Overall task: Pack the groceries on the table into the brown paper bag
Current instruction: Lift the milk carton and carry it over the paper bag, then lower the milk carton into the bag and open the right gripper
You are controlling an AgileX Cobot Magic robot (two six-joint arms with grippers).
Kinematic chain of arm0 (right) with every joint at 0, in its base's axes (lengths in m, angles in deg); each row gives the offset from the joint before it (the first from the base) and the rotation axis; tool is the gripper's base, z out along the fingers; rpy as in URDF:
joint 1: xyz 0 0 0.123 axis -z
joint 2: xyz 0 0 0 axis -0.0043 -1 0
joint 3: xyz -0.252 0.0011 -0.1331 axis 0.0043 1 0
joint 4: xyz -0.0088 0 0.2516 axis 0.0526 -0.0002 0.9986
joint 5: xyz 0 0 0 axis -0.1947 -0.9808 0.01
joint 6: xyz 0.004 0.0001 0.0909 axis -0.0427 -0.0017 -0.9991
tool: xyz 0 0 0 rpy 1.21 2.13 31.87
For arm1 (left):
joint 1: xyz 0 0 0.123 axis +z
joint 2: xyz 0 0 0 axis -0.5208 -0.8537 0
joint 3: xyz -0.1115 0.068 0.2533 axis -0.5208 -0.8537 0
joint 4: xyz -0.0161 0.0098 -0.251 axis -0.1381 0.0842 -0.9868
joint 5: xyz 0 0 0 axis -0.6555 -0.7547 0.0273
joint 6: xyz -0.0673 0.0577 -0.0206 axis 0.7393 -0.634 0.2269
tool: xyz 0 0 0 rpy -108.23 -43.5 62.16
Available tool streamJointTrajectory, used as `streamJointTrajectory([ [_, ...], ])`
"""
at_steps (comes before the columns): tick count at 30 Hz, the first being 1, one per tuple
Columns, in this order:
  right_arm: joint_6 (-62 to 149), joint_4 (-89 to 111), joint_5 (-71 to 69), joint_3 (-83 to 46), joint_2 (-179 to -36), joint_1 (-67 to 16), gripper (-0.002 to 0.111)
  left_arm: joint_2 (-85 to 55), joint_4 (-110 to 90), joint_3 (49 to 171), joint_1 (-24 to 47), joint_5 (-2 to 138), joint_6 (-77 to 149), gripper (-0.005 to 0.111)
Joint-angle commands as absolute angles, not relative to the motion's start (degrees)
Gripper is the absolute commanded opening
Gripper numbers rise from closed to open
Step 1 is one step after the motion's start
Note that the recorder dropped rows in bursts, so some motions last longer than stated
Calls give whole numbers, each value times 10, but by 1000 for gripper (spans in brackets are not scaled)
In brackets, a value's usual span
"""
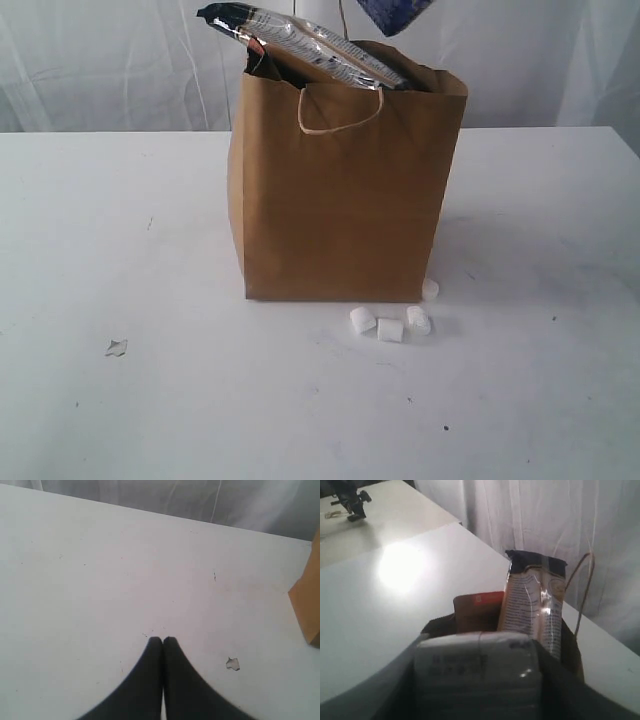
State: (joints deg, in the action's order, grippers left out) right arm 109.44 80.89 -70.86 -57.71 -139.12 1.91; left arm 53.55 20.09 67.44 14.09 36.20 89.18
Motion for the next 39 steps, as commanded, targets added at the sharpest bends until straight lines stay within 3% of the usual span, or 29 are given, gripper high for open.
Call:
streamJointTrajectory([
  [1, 1103, 772, -705, -582, -1387, 19, 0, 538, 204, 672, 141, 364, 898, 0],
  [9, 1125, 873, -705, -582, -1414, -2, 0, 538, 204, 672, 141, 364, 898, 0],
  [29, 1153, 871, -705, -582, -1461, -40, 0, 538, 204, 672, 141, 364, 898, 0],
  [39, 1166, 856, -705, -582, -1467, -59, 24, 538, 204, 672, 141, 364, 898, 0],
])
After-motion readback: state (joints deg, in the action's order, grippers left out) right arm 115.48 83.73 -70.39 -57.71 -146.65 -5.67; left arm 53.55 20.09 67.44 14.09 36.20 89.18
